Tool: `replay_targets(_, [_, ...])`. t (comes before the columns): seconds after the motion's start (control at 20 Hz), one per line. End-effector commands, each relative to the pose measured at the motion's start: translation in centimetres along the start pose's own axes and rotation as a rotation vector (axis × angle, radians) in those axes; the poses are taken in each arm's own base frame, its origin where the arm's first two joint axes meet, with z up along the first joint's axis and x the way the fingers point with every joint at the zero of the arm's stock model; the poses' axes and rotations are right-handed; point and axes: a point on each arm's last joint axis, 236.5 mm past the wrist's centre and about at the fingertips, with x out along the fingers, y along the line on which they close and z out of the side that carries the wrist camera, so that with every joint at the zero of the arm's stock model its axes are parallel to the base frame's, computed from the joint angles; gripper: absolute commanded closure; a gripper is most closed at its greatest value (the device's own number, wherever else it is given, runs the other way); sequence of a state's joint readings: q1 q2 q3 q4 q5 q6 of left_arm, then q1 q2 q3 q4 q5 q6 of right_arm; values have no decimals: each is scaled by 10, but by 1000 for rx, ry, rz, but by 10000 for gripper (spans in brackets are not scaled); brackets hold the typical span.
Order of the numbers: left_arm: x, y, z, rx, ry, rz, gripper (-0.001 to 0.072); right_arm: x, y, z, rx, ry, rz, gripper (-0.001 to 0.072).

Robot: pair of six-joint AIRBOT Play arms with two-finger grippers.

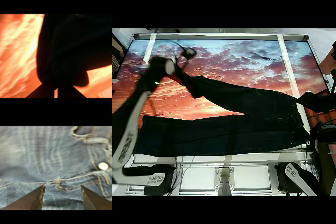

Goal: Fold the clothes and pants, and hang the long-sleeved shirts on hangers.

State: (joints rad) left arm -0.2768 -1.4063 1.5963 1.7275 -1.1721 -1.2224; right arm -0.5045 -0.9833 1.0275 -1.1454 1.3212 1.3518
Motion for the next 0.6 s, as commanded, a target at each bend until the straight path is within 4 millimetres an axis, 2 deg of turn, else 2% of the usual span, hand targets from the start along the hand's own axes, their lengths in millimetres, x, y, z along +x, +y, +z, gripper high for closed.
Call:
replay_targets(0.0, [-133, 47, 15, -52, -142, 154, 683, 0, 6, -5, 4, 23, 24, 197])
replay_targets(0.05, [-161, 46, 25, -67, -220, 144, 683, 0, 8, -7, 6, 28, 32, 197])
replay_targets(0.1, [-180, 43, 31, -77, -272, 130, 682, 0, 8, -8, 6, 35, 35, 197])
replay_targets(0.15, [-188, 41, 31, -81, -285, 124, 682, 0, 9, -10, 6, 43, 37, 197])
replay_targets(0.2, [-187, 39, 26, -81, -265, 114, 682, 0, 9, -11, 5, 48, 38, 197])
replay_targets(0.25, [-179, 34, 16, -80, -209, 93, 682, 0, 10, -13, 5, 53, 40, 197])
replay_targets(0.4, [-135, 17, -28, -65, 63, 17, 682, -1, 10, -14, 5, 59, 40, 197])
replay_targets(0.55, [-94, 18, -78, -20, 382, 8, 682, 0, 9, -13, 2, 57, 39, 197])
